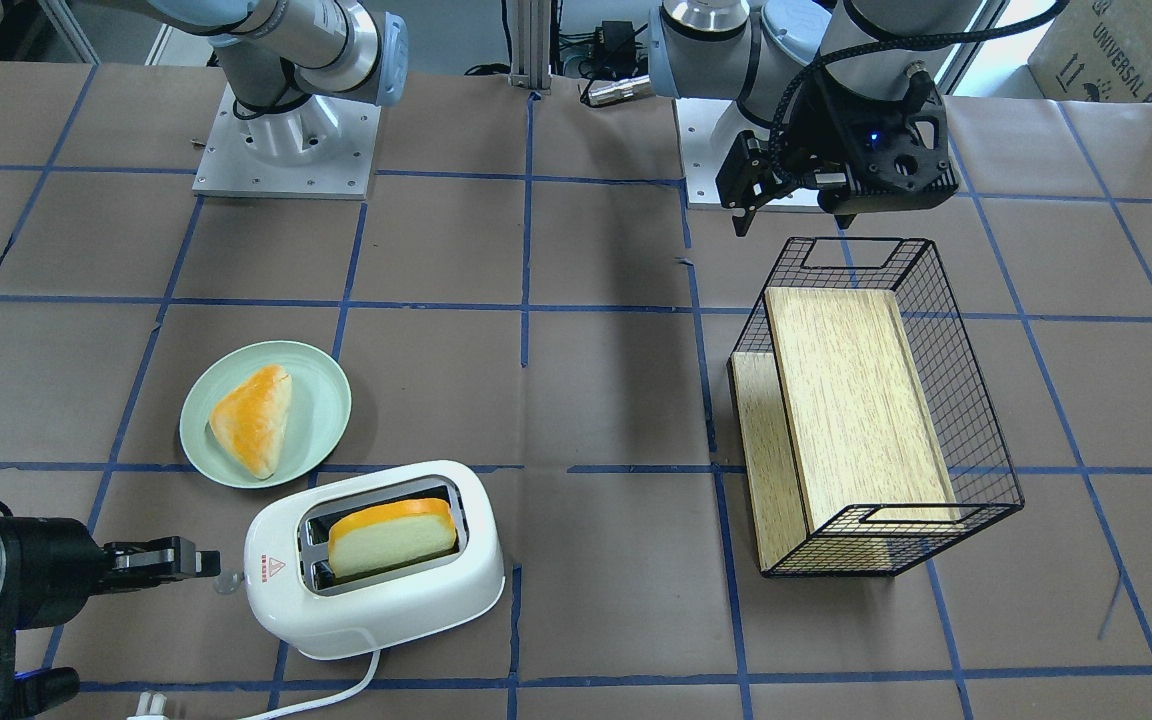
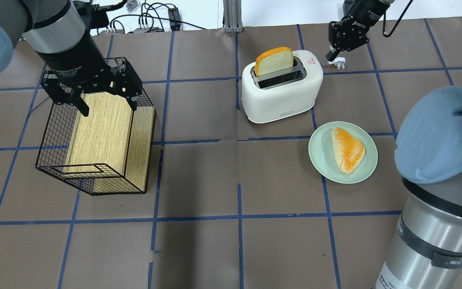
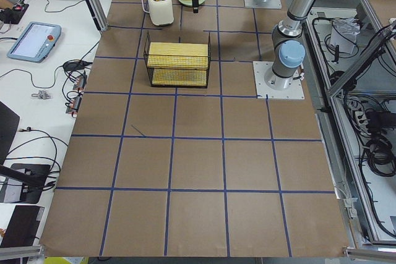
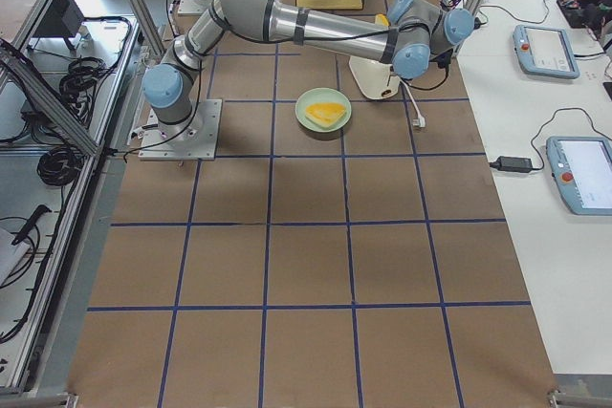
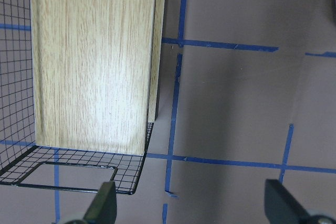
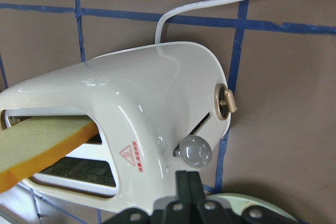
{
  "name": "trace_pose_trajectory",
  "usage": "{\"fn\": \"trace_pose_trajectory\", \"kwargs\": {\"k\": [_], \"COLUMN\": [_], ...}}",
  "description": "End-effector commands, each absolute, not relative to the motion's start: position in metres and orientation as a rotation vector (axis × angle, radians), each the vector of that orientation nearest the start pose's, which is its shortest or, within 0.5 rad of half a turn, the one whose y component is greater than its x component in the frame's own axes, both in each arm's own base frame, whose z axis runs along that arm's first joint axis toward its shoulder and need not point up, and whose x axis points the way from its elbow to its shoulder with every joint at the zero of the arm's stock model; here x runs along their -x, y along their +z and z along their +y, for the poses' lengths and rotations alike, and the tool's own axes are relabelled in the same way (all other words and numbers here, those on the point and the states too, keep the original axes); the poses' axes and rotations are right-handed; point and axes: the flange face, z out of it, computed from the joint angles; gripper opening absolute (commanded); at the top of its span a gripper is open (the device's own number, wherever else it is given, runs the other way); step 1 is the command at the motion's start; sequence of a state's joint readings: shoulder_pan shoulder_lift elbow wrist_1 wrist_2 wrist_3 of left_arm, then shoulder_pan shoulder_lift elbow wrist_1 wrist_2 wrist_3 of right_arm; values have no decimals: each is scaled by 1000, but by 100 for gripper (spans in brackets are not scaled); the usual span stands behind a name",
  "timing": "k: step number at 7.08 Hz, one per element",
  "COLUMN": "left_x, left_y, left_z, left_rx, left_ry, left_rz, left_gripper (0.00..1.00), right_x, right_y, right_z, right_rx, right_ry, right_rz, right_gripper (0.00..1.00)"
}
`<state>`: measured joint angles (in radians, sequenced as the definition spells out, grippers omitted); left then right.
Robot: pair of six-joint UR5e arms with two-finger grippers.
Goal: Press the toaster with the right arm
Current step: 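Press the toaster lever down with the right gripper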
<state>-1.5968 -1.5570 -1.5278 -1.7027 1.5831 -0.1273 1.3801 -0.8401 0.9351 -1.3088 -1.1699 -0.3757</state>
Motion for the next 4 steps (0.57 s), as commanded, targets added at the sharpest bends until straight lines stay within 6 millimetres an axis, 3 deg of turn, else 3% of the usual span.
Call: {"fn": "trace_pose_trajectory", "kwargs": {"k": [1, 4], "left_x": [144, 144], "left_y": [503, 503], "left_z": [-474, -474], "left_rx": [157, 157], "left_ry": [118, 118], "left_rz": [3117, 3117], "left_gripper": [100, 100], "right_x": [-27, -27], "right_y": [307, 302], "right_z": [-763, -763], "right_rx": [152, 149], "right_ry": [290, 301], "right_rz": [2645, 2642], "right_gripper": [2, 2]}}
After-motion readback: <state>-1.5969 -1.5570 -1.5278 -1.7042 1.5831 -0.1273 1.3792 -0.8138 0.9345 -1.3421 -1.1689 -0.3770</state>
